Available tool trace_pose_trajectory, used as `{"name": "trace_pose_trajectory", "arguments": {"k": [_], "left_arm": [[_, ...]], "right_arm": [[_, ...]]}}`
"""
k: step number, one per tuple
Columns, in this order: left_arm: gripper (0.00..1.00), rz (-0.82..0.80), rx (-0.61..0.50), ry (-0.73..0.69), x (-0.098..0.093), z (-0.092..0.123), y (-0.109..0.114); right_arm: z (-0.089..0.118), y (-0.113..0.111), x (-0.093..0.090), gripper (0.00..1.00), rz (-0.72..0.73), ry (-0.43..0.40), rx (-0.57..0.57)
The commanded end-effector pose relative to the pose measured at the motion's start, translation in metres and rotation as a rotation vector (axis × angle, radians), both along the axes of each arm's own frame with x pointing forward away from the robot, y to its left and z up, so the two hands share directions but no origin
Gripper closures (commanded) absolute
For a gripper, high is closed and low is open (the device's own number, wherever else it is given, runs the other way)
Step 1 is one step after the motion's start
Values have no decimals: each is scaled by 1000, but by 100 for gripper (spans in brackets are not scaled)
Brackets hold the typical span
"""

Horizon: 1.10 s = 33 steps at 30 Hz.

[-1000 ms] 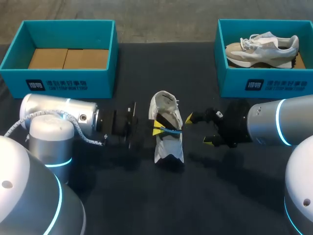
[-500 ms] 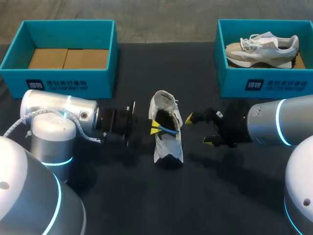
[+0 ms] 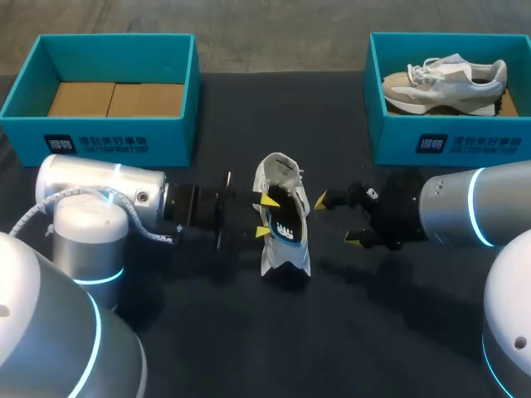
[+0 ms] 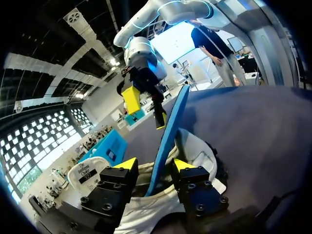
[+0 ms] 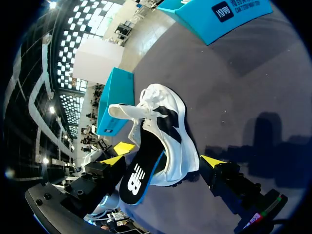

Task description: Take the shoe out of the shoebox, open the shoe tongue, remove and reinsert the insole, then place the shoe into the shoebox

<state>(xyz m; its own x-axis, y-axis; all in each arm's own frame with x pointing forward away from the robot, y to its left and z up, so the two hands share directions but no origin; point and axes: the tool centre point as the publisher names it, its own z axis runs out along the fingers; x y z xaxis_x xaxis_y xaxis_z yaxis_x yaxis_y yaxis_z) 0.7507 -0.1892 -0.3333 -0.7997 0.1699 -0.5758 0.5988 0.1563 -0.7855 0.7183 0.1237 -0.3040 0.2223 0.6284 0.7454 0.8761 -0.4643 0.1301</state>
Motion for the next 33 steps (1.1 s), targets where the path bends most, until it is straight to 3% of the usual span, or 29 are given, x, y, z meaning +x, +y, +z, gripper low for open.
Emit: {"name": "trace_pose_trajectory", "arguments": {"k": [1, 5, 6, 7, 14, 21, 28, 29, 30, 31, 33], "left_arm": [[56, -15, 10, 4, -4, 4, -1], [72, -26, 20, 12, -2, -1, -5], [94, -27, 22, 12, -1, -2, -6], [100, -27, 24, 14, -1, -2, -6], [100, -41, 58, 5, 2, -9, -7], [100, -7, 102, -23, 15, -14, -2], [100, 8, 85, -18, 17, -13, -2], [62, 17, 68, -14, 14, -10, -2], [34, 17, 64, -14, 12, -8, -2], [17, 17, 61, -15, 10, -6, -1], [14, 15, 52, -13, 5, -3, 0]], "right_arm": [[-4, -5, -1, 0, 42, -34, 142], [-4, -5, -1, 0, 42, -34, 142], [-4, -5, -1, 0, 42, -34, 142], [-4, -5, -1, 0, 42, -34, 142], [-4, -5, -1, 0, 42, -34, 142], [-4, -5, -1, 0, 42, -34, 142], [-4, -5, -1, 0, 42, -34, 142], [-4, -5, -1, 0, 42, -34, 142], [-4, -5, -1, 0, 42, -34, 142], [-4, -5, -1, 0, 42, -34, 142], [-4, -5, -1, 0, 42, -34, 142]]}}
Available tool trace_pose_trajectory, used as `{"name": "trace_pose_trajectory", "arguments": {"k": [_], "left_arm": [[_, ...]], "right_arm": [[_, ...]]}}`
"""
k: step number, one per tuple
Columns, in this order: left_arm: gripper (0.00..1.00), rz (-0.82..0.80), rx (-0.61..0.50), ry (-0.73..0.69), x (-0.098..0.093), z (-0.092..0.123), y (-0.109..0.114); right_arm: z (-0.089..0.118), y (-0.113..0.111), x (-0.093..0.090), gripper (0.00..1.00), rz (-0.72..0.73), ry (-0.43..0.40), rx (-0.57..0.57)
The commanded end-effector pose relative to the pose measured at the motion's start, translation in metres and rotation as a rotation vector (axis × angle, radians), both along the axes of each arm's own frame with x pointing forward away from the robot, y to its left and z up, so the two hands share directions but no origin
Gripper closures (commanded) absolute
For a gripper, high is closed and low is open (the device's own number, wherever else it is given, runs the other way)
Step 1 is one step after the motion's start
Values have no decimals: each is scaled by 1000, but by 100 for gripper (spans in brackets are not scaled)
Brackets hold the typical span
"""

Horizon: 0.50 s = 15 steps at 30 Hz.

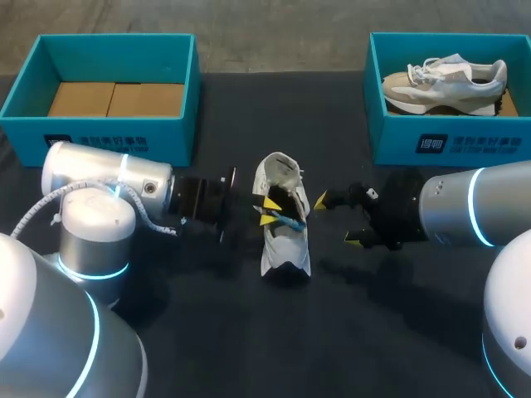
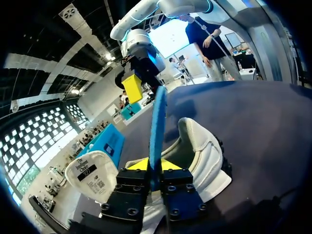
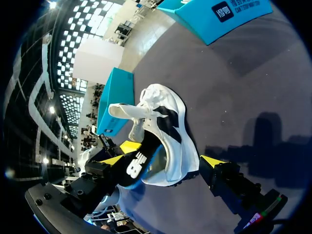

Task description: Take the shoe out of the shoebox, open the shoe tongue, remove and reinsert the insole, then place the shoe into the shoebox

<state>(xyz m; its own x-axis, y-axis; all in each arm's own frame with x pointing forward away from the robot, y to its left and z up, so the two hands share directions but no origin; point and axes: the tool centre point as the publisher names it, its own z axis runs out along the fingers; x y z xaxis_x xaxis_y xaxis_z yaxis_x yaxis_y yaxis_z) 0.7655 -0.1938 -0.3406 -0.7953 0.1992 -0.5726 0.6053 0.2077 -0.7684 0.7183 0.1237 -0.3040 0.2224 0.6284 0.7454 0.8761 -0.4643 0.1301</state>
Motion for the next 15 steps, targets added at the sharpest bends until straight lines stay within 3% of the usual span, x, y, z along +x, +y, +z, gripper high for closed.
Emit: {"name": "trace_pose_trajectory", "arguments": {"k": [1, 3, 5, 6, 14, 15], "left_arm": [[17, 7, -9, -4, -12, 6, 5], [25, 2, -15, -2, -15, 8, 6], [25, 0, -17, -2, -17, 9, 6], [34, -10, -23, -5, -21, 13, 4], [59, -45, -28, -4, -25, 15, -5], [71, -47, -28, -1, -25, 15, -6]], "right_arm": [[-4, -5, -1, 0, 42, -34, 142], [-4, -5, -1, 0, 42, -34, 142], [-4, -5, -1, 0, 42, -34, 142], [-4, -5, -1, 0, 42, -34, 142], [-4, -5, -1, 0, 42, -34, 142], [-4, -5, -1, 0, 42, -34, 142]]}}
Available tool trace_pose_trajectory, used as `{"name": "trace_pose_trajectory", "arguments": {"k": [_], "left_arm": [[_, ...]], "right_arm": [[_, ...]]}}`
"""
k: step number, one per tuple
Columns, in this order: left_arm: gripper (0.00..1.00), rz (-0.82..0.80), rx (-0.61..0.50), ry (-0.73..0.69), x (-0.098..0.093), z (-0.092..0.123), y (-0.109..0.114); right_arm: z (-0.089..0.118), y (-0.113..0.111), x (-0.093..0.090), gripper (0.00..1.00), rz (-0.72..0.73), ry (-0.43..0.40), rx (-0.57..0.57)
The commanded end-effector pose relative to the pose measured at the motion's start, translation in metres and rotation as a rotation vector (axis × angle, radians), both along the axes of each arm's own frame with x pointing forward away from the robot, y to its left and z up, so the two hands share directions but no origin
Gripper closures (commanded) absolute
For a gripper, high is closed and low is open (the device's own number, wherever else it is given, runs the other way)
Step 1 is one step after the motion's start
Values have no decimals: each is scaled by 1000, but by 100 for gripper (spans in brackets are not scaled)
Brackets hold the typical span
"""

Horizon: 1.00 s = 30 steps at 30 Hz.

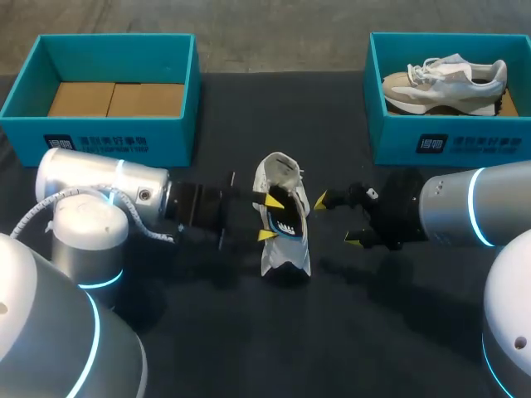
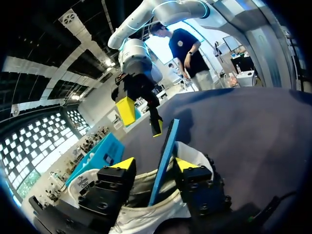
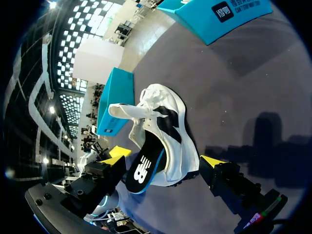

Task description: Take the shoe out of the shoebox, open the shoe tongue, remove and reinsert the insole, then place the shoe into the shoebox

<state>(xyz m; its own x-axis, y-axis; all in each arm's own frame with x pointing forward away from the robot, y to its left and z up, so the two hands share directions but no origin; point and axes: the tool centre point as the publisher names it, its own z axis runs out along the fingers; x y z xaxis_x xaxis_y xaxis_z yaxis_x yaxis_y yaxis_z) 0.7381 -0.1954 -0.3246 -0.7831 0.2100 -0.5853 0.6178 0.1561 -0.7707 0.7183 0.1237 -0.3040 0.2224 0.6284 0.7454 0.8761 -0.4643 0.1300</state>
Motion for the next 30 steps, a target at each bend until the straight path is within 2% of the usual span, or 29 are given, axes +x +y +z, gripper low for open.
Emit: {"name": "trace_pose_trajectory", "arguments": {"k": [1, 2, 11, 19, 26, 27, 28, 30], "left_arm": [[82, -10, 7, 6, 3, -2, -5], [100, -13, 8, 7, 3, -3, -5], [100, -33, 40, 24, 6, -14, -6], [100, -14, 98, -16, 23, -25, -1], [100, 6, 98, -9, 24, -27, 0], [57, 10, 92, -6, 22, -25, 1], [50, 13, 76, 5, 20, -23, 1], [51, 9, 75, 1, 15, -20, 2]], "right_arm": [[-4, -6, -1, 0, 42, -34, 142], [-4, -6, -1, 0, 42, -34, 142], [-4, -6, -1, 0, 42, -34, 142], [-4, -6, -1, 0, 42, -34, 142], [-4, -6, -1, 0, 42, -34, 142], [-4, -6, -1, 0, 42, -34, 142], [-4, -6, -1, 0, 42, -34, 142], [-4, -6, -1, 0, 42, -34, 142]]}}
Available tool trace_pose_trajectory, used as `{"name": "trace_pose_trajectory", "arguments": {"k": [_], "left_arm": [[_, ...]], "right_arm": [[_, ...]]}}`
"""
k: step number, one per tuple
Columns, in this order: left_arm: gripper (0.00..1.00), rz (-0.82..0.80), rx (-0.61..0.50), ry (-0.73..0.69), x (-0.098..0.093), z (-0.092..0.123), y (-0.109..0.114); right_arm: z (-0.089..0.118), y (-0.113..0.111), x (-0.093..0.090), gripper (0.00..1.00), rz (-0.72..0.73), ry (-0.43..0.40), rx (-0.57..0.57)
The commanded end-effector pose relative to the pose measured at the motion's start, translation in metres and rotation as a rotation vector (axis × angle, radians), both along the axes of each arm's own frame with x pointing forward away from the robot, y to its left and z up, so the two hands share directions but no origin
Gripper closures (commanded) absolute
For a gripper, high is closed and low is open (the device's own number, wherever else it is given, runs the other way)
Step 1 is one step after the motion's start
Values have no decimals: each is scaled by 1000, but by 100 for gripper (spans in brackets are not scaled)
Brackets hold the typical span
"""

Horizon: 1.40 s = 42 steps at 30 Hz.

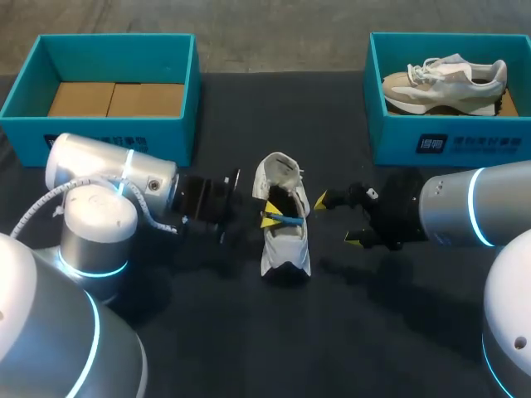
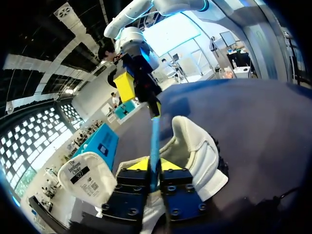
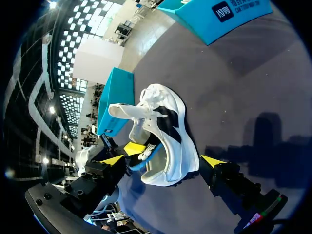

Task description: Take the shoe out of the shoebox, open the shoe tongue, remove and reinsert the insole, then place the shoe into the shoebox

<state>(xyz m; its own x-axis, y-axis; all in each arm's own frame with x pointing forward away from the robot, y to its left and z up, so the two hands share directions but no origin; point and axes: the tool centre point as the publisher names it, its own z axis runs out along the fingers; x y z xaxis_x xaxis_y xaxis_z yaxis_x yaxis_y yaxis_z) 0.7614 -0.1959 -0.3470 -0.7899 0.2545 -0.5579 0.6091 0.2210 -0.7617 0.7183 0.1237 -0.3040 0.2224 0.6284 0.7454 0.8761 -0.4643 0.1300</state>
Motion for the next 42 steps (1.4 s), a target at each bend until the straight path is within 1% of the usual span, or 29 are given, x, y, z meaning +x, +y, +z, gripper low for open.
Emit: {"name": "trace_pose_trajectory", "arguments": {"k": [1, 4, 9, 11, 12, 14, 16, 17, 22, 30, 34, 37, 40, 41, 42], "left_arm": [[51, 0, -12, -7, -11, 4, 2], [55, -10, -19, -11, -16, 9, 1], [60, -15, -28, -18, -17, 16, 1], [65, -19, -27, -20, -18, 16, 1], [65, -19, -27, -20, -18, 16, 1], [78, -28, -26, -18, -20, 16, 1], [84, -32, -23, -10, -20, 13, 0], [100, -35, -21, -6, -20, 11, -1], [100, -50, -3, 4, -19, 5, -3], [100, -40, 34, -3, -7, -3, 3], [100, -34, 47, 10, -7, -9, 4], [100, -29, 46, 16, -8, -10, 5], [100, -22, 31, 17, -10, -3, 5], [98, -21, 27, 15, -11, 0, 6], [82, -20, 20, 12, -11, 3, 6]], "right_arm": [[-4, -5, -1, 0, 42, -34, 142], [-4, -5, -1, 0, 42, -34, 142], [-4, -5, -1, 0, 42, -34, 142], [-4, -5, -1, 0, 42, -34, 142], [-4, -5, -1, 0, 42, -34, 142], [-4, -5, -1, 0, 42, -34, 142], [-4, -5, -1, 0, 42, -34, 142], [-4, -5, -1, 0, 42, -34, 142], [-4, -5, -1, 0, 42, -34, 142], [-4, -5, -1, 0, 42, -34, 142], [-4, -5, -1, 0, 42, -34, 142], [-4, -5, -1, 0, 42, -34, 142], [-4, -5, -1, 0, 42, -34, 142], [-4, -5, -1, 0, 42, -34, 142], [-4, -5, -1, 0, 42, -34, 142]]}}
